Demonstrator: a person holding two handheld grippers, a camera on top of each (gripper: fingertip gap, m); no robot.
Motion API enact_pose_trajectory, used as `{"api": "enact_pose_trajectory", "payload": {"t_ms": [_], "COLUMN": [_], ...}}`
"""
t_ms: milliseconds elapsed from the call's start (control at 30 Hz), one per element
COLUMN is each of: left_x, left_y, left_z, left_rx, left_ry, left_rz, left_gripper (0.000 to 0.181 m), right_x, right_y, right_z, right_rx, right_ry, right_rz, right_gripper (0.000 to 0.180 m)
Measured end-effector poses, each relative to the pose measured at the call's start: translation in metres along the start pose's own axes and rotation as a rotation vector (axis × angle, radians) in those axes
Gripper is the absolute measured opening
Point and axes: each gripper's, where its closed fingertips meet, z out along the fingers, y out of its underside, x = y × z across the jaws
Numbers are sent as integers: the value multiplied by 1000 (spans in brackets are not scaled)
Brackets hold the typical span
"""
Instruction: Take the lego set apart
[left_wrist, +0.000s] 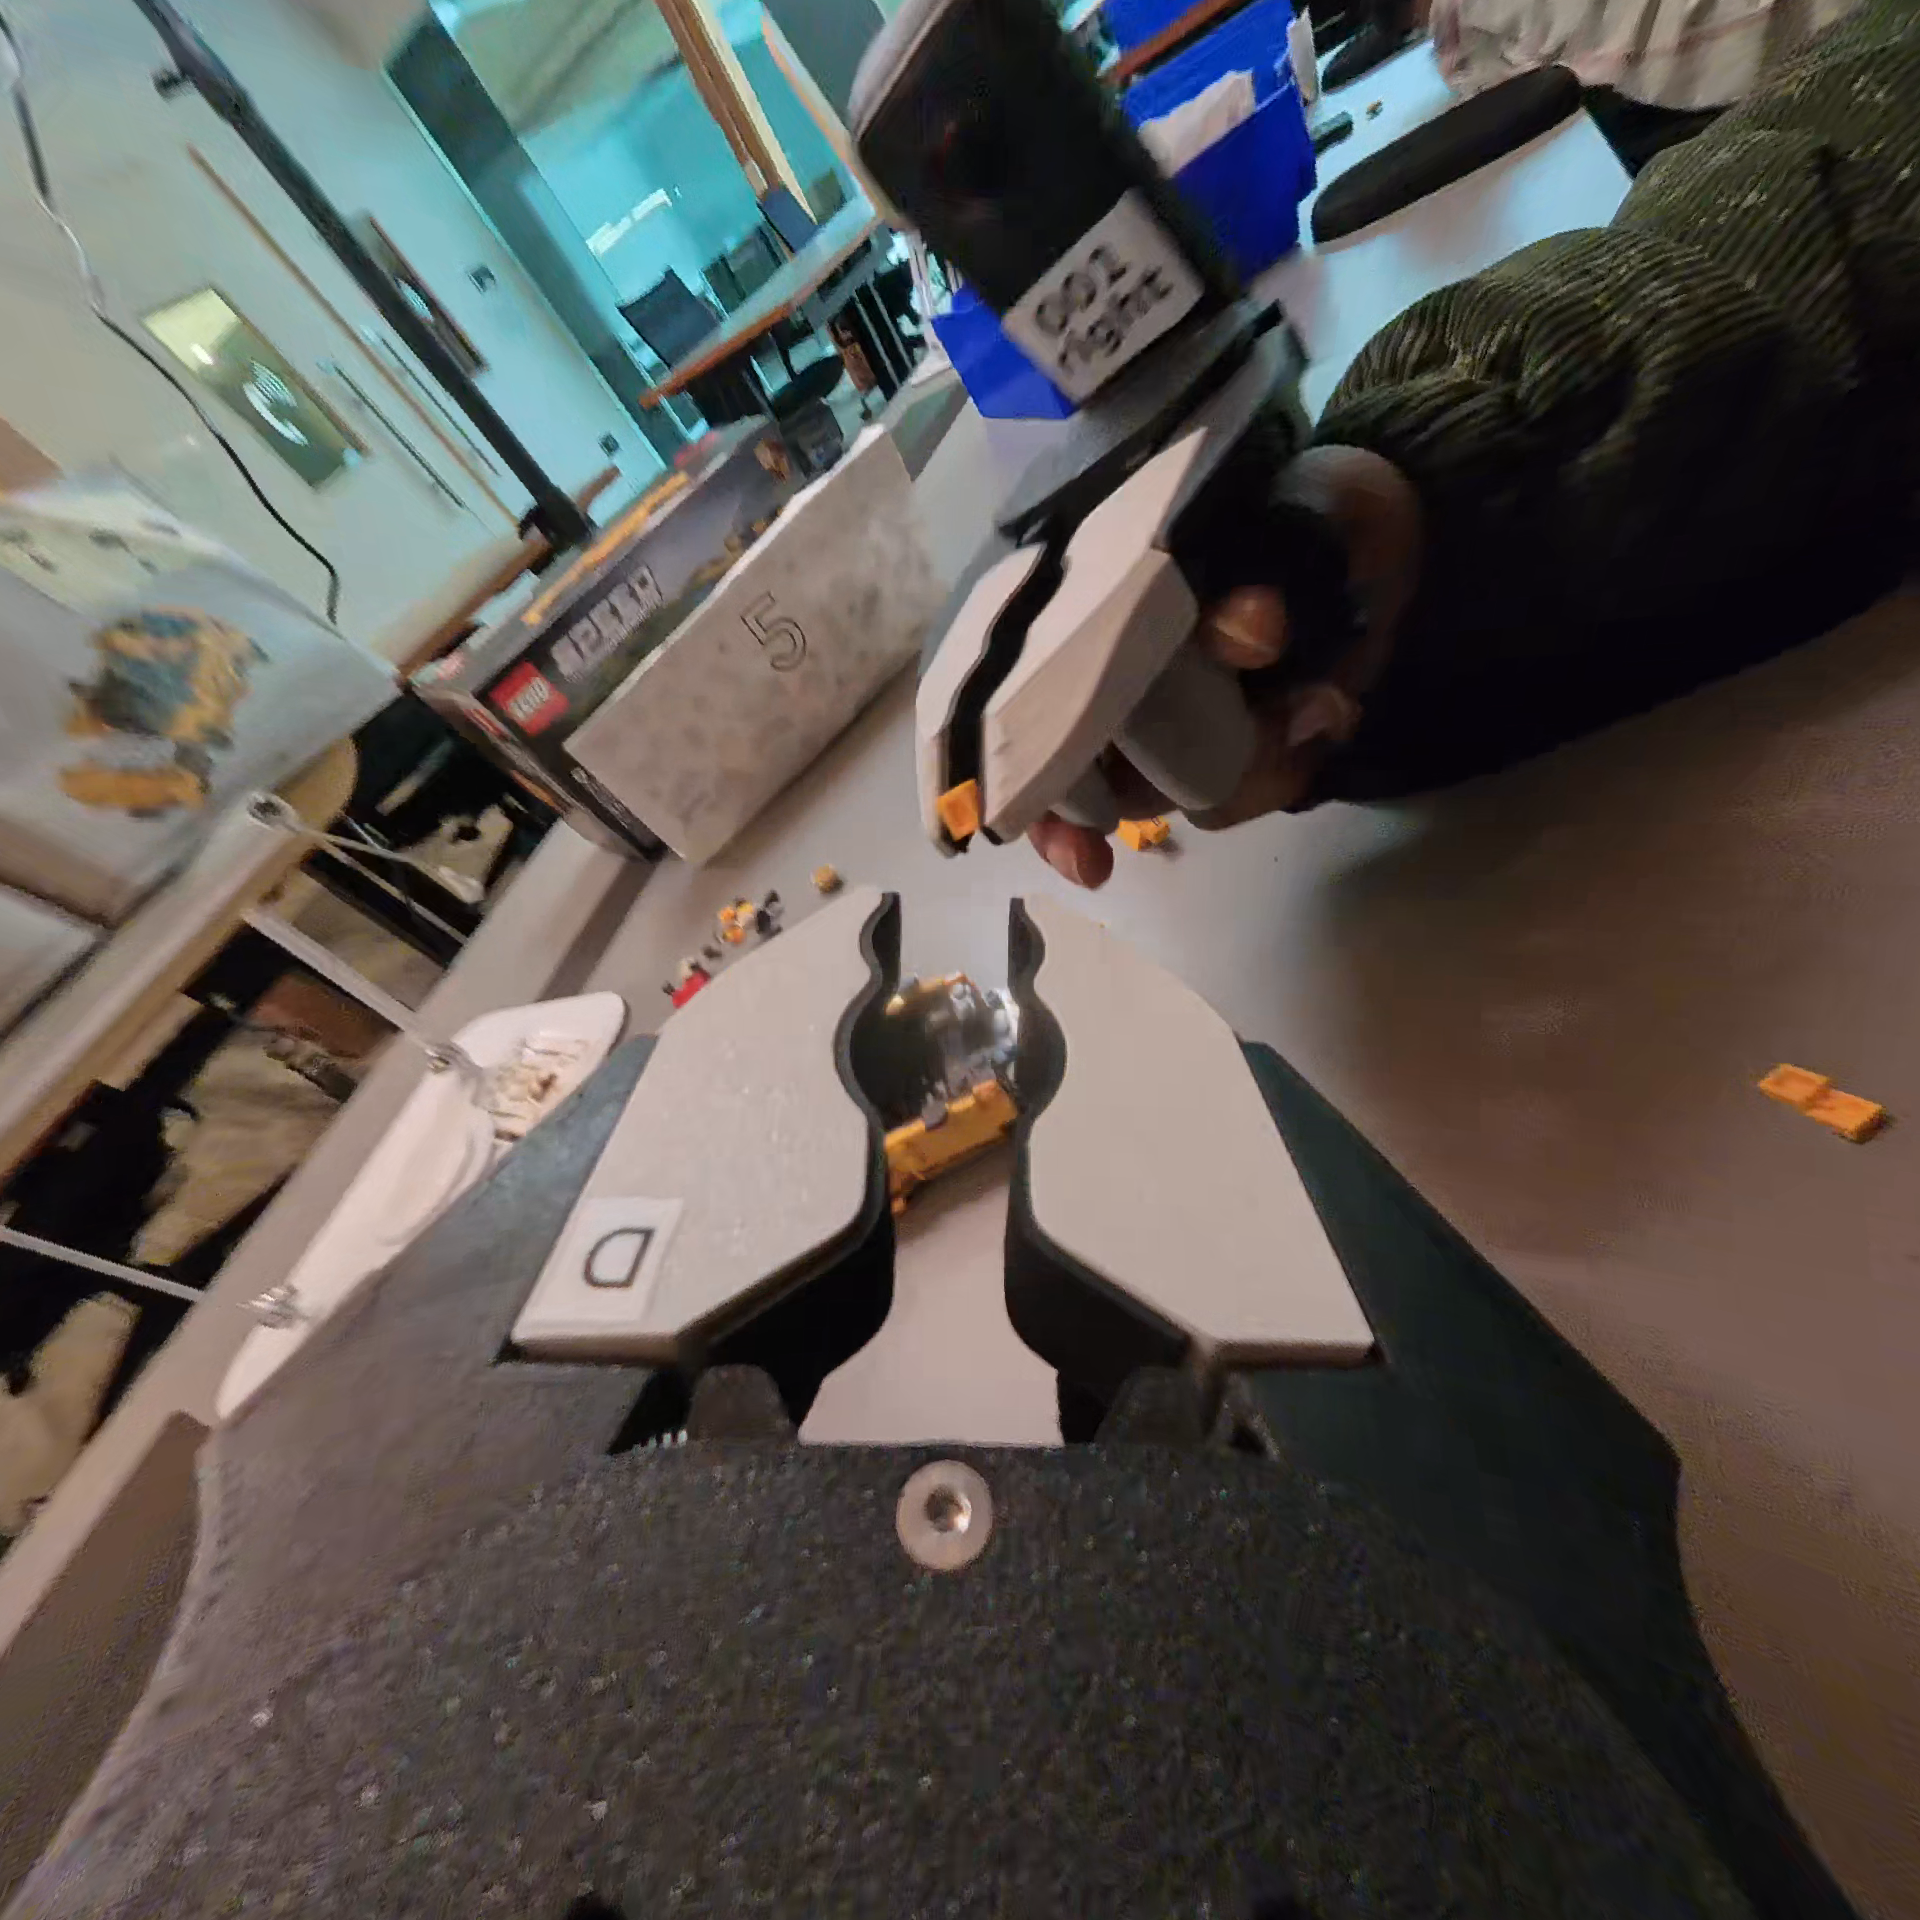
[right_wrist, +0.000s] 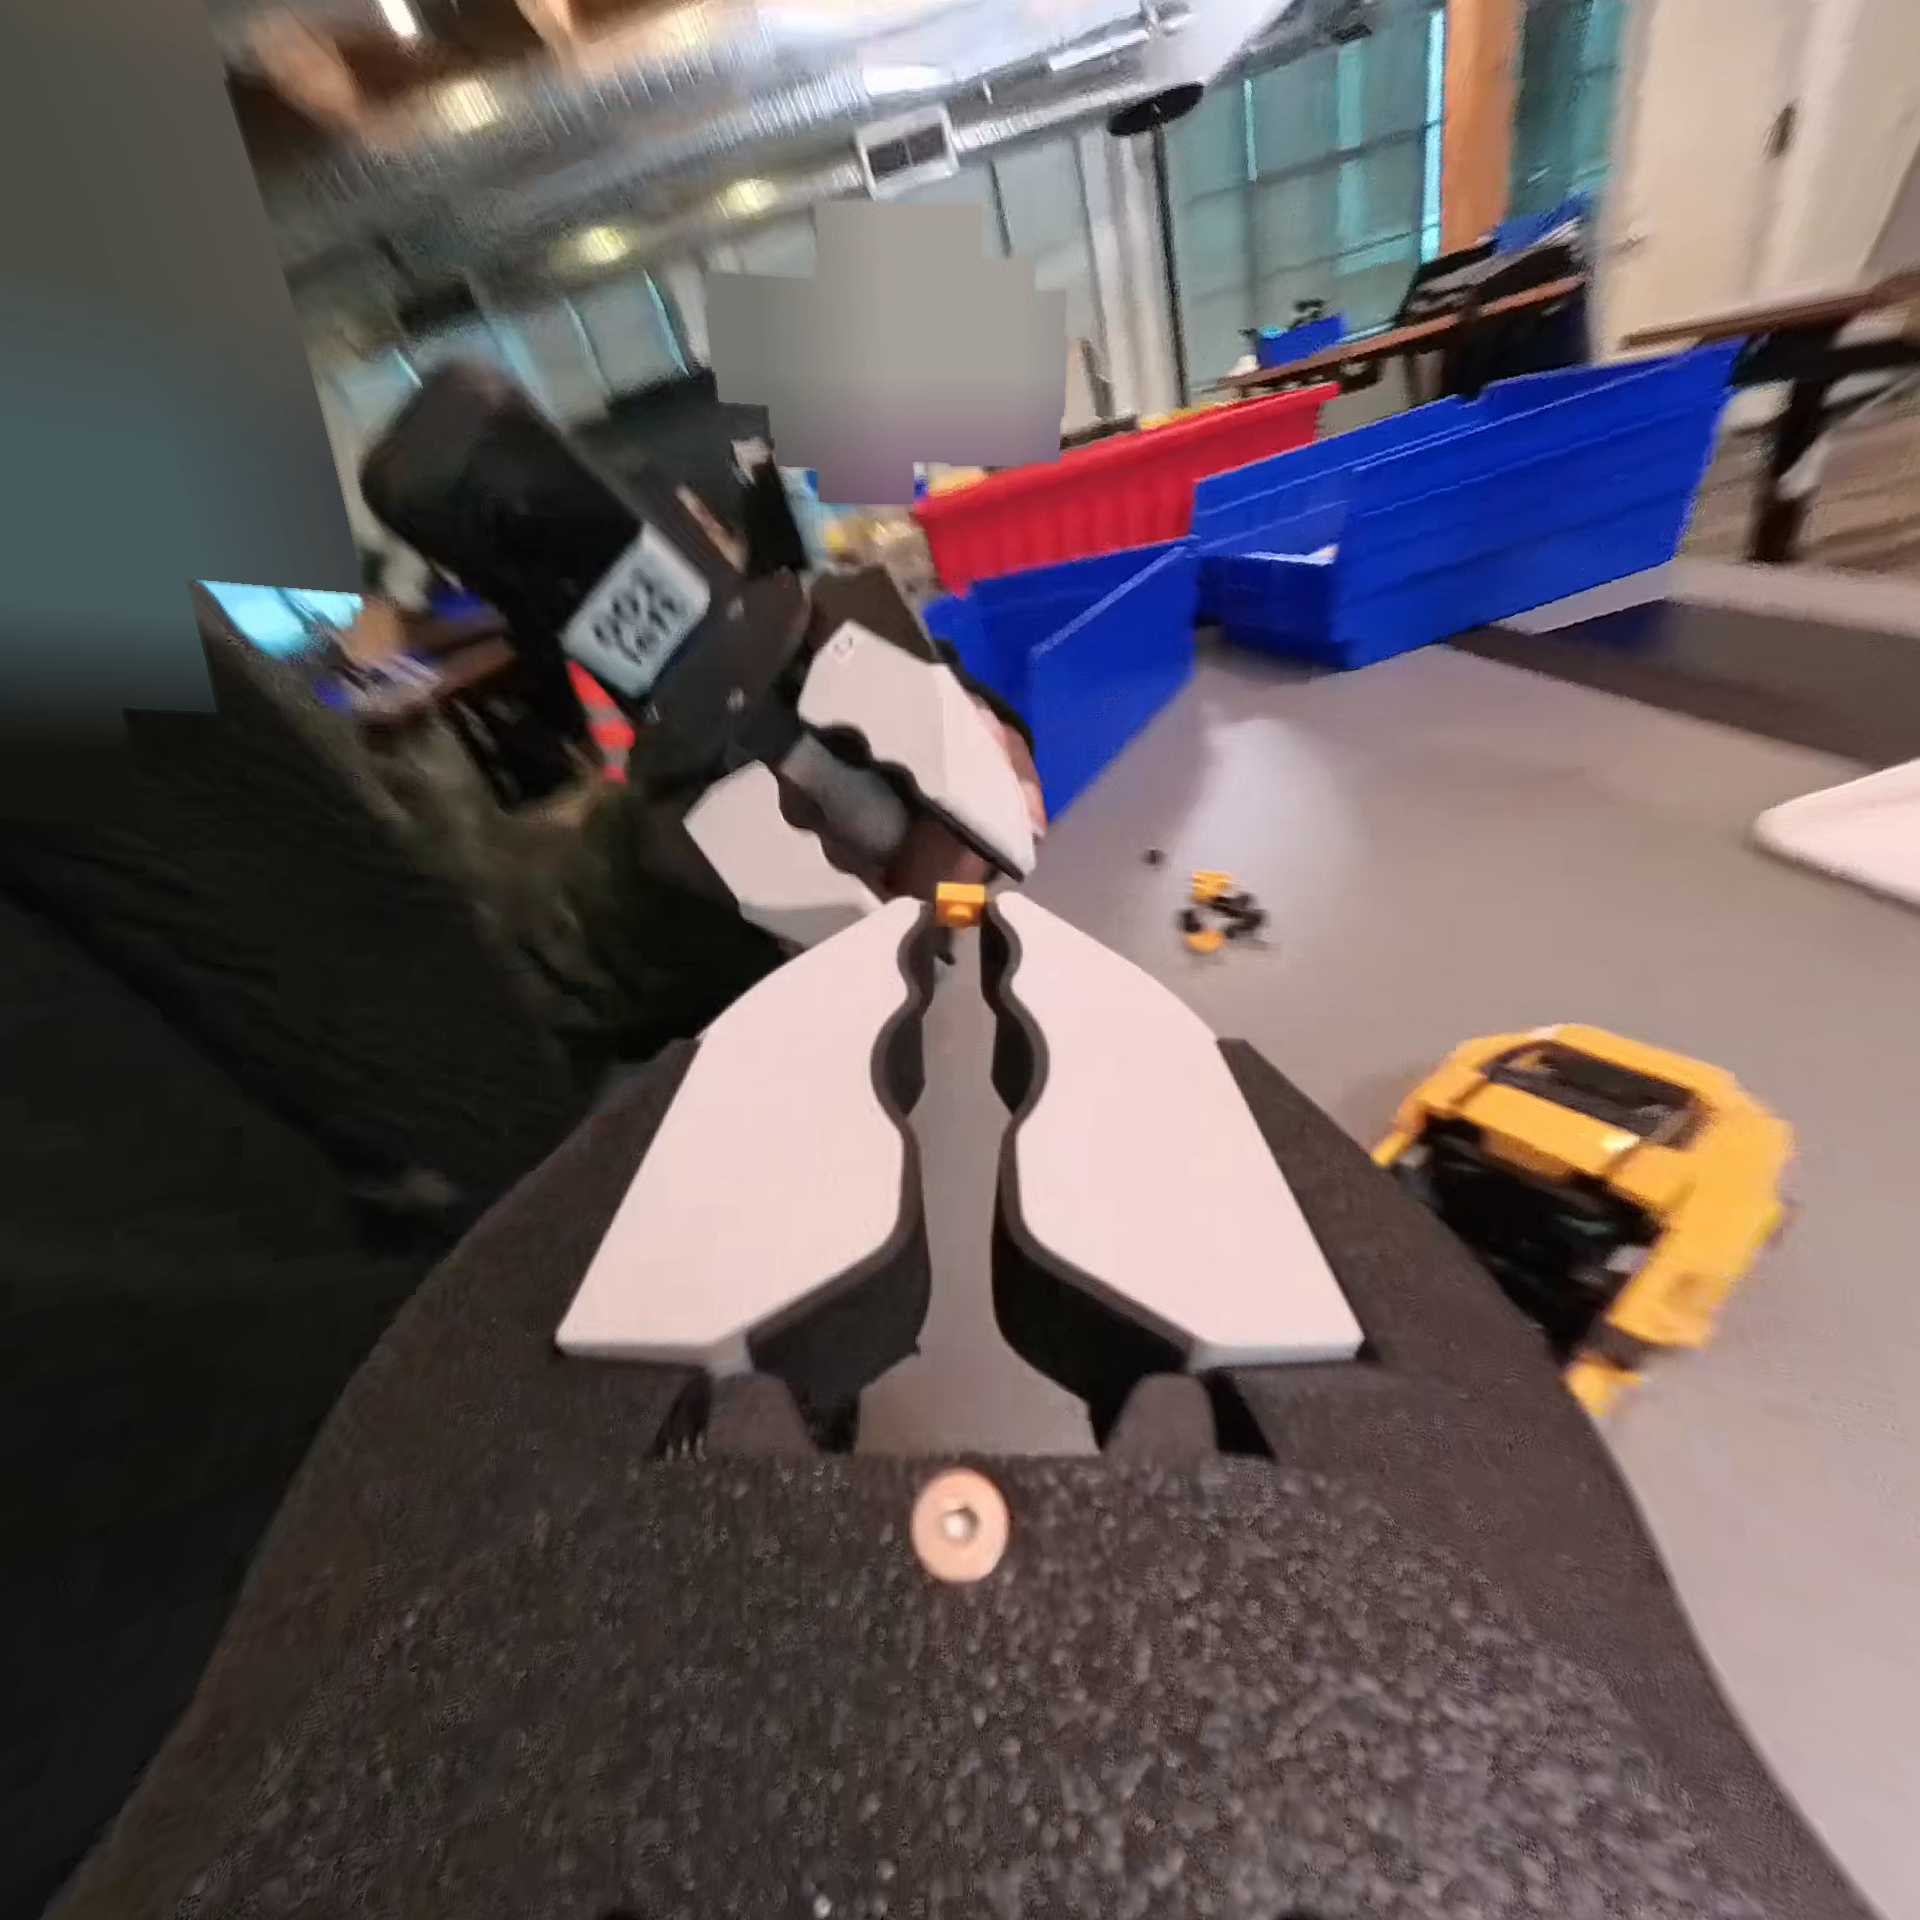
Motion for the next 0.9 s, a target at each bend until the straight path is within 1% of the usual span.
{"api": "enact_pose_trajectory", "payload": {"t_ms": [100,233,433,733,800,900], "left_x": [0,3,6,8,5,0], "left_y": [-10,-15,-13,-9,-6,-2], "left_z": [0,3,5,4,3,0], "left_rx": [23,22,9,7,-5,-10], "left_ry": [-53,-92,-89,-44,-52,-49], "left_rz": [77,163,192,140,136,93], "left_gripper": [19,13,9,5,4,4], "right_x": [-4,-9,-9,-7,-7,1], "right_y": [-6,-4,0,3,-1,-6], "right_z": [0,3,4,3,0,-6], "right_rx": [50,50,36,12,40,73], "right_ry": [-102,-161,-200,-182,-202,-186], "right_rz": [212,318,398,376,404,421], "right_gripper": [8,7,7,11,15,14]}}
